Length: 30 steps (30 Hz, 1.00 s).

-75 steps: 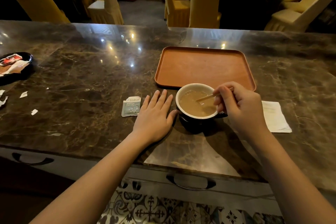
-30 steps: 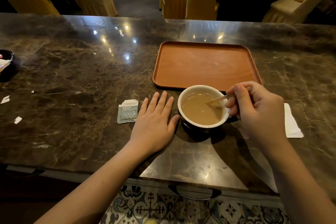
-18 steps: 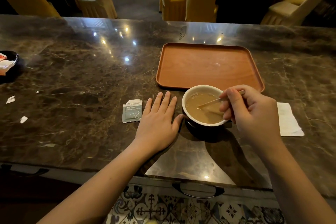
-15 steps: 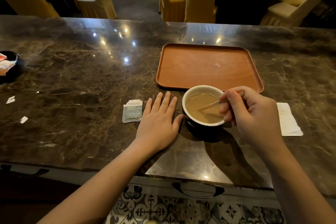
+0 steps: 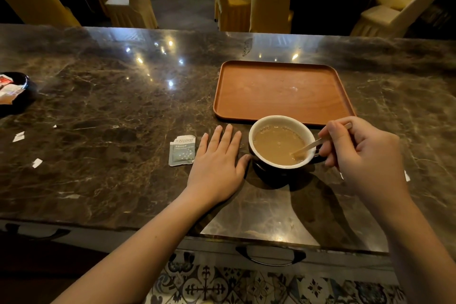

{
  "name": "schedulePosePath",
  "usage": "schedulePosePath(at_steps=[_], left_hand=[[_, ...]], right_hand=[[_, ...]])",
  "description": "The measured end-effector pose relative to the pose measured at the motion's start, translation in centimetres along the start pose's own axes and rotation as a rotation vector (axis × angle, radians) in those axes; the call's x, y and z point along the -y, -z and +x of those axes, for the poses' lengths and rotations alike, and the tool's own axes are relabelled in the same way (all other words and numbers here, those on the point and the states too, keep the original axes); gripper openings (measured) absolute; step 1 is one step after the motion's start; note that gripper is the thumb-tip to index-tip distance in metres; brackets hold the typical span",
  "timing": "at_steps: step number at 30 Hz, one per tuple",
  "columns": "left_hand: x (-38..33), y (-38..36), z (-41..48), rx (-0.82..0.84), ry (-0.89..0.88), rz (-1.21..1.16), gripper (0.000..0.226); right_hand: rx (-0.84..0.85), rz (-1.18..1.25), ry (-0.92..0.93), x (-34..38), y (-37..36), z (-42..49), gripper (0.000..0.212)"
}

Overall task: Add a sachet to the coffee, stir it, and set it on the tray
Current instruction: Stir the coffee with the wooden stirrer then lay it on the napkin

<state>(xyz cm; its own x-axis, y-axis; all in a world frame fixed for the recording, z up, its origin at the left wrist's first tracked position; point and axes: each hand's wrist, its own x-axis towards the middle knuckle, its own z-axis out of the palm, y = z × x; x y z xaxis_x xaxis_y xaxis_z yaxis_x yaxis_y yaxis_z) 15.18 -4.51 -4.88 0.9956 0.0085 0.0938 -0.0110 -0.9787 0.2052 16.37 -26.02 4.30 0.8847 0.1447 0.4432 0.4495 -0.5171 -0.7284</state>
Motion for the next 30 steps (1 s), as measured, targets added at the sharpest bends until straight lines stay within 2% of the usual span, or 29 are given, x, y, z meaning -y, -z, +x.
schedulePosePath(at_steps=[10,23,30], left_hand=[[0.1,-0.2,0.1,-0.01,-0.004,0.003,0.069],[0.1,-0.3,0.1,-0.019,-0.005,-0.003,0.064],[0.2,-0.3,0.1,-0.008,-0.01,0.008,0.064]], right_hand=[[-0.107,-0.06,0.035,-0.8,-1.3,0.8,0.02],[0.036,0.044,0.039,0.4,-1.6,-0.2,0.021],[-0.14,-0.009,0.219,0.3,0.4,-0.1,0.022]])
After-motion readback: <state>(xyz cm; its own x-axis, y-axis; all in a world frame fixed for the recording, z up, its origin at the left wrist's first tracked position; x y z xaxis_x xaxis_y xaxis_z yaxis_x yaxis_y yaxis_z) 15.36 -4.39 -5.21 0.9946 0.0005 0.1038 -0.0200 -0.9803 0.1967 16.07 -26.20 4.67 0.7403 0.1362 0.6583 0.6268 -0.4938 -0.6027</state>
